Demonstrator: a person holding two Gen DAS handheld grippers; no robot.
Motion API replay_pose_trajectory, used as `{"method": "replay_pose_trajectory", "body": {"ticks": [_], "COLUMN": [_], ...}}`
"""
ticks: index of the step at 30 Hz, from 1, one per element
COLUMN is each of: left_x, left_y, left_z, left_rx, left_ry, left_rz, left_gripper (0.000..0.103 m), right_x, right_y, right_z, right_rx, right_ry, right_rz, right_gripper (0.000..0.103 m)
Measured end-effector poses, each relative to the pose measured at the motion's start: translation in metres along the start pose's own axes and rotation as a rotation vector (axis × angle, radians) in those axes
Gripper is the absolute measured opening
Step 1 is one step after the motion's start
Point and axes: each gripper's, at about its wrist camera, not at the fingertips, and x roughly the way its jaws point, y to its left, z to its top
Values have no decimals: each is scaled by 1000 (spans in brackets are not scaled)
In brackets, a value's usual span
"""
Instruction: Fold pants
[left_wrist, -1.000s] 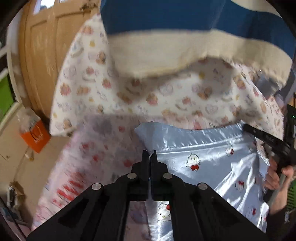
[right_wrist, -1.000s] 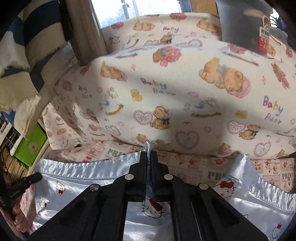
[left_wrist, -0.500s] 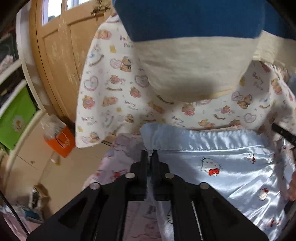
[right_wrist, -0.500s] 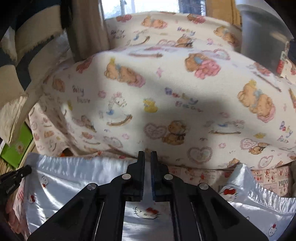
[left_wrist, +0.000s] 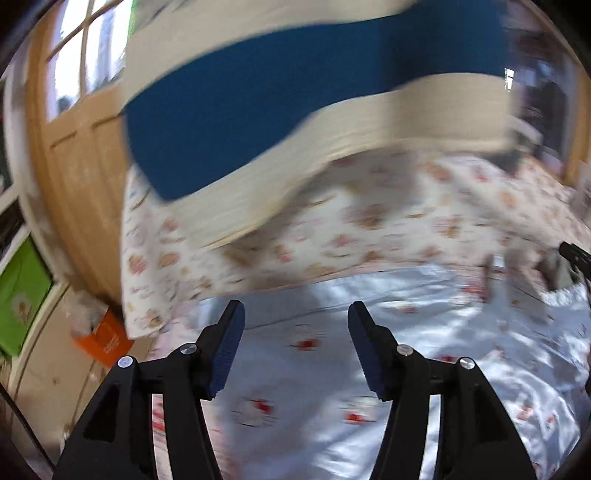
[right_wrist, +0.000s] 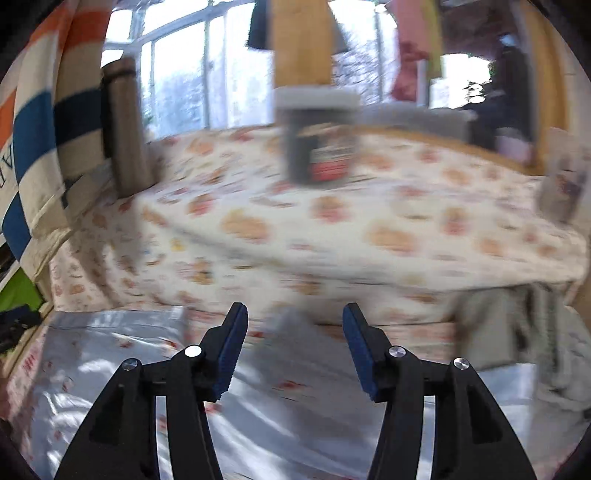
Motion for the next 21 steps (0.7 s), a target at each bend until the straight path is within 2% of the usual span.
{"method": "replay_pose_trajectory", "body": {"ticks": [4, 8, 11, 14, 16, 18, 21], "left_x": [-15, -17, -25, -40, -54, -72, -108], "left_y": [-51, -99, -130, -150, -148, -142, -132], "left_z": [14, 20, 8, -13, -31, -51, -83], "left_rx": [52, 89, 105, 121, 99, 64, 84], "left_ry": [2, 5, 20, 10, 3, -35, -133], "left_rz": [-187, -208, -270, -261, -256, -169, -82], "left_gripper": [57, 57, 57, 57, 57, 53, 53], "right_x": [-34, -55, -66, -77, -90, -110, -148], "right_y": [-63, -117, -148, -166, -165, -156, -140], "right_z": [-7, -14, -28, -50, -62, -76, -99], "right_rx": [69, 165, 217, 261, 257, 229, 208], "right_ry": [-48, -67, -62, -25, -26, -51, -110], "right_rz": [-83, -128, -153, -114, -86, -79, -66], "right_gripper": [55, 56, 56, 55, 55, 55, 56]}}
